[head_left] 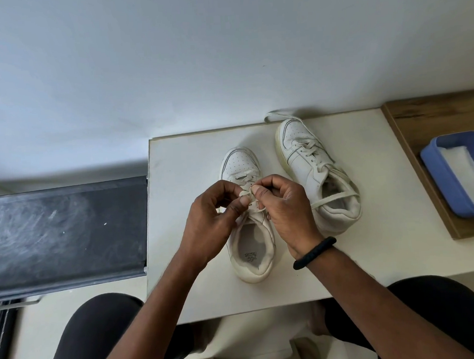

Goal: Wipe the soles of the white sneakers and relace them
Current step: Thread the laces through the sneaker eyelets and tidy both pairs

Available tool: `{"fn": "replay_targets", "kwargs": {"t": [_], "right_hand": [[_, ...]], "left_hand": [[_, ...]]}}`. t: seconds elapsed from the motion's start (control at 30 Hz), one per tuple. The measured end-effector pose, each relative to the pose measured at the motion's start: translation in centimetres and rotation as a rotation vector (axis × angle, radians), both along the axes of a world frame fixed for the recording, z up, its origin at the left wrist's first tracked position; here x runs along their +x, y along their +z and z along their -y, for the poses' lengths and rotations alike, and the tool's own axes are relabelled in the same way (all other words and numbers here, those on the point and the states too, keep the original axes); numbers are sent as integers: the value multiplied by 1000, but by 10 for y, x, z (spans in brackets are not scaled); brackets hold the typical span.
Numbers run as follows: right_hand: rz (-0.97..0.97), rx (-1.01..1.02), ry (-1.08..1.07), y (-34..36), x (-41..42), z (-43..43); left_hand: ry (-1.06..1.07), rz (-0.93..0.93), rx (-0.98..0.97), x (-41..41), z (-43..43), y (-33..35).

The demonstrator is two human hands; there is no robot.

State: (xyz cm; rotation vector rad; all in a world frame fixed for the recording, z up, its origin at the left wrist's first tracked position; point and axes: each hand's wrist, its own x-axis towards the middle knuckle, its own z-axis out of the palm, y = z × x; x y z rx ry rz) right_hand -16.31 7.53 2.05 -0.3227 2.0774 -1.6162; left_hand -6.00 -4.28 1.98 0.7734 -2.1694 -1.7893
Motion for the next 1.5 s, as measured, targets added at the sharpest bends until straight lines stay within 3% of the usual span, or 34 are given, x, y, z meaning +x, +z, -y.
{"fn": "replay_targets", "kwargs": {"t": [0.43, 0.63, 1.23, 1.3, 1.43, 1.5], "right_hand": [[-22, 44, 188, 11, -2, -5], [-286, 165, 254, 5, -5, -8], [-355, 304, 321, 2, -7, -5], [-317, 316, 316, 5, -9, -6], [-286, 306, 215, 10, -7, -10], [-452, 253, 114, 15, -1, -11]], "left_hand": [[144, -1, -7, -3, -6, -4], [166, 21, -26, -3, -8, -4], [191, -82, -527, -4, -22, -1], [185, -60, -467, -5, -21, 0], [230, 42, -137, -6, -16, 2], [274, 63, 73, -6, -14, 6]]}}
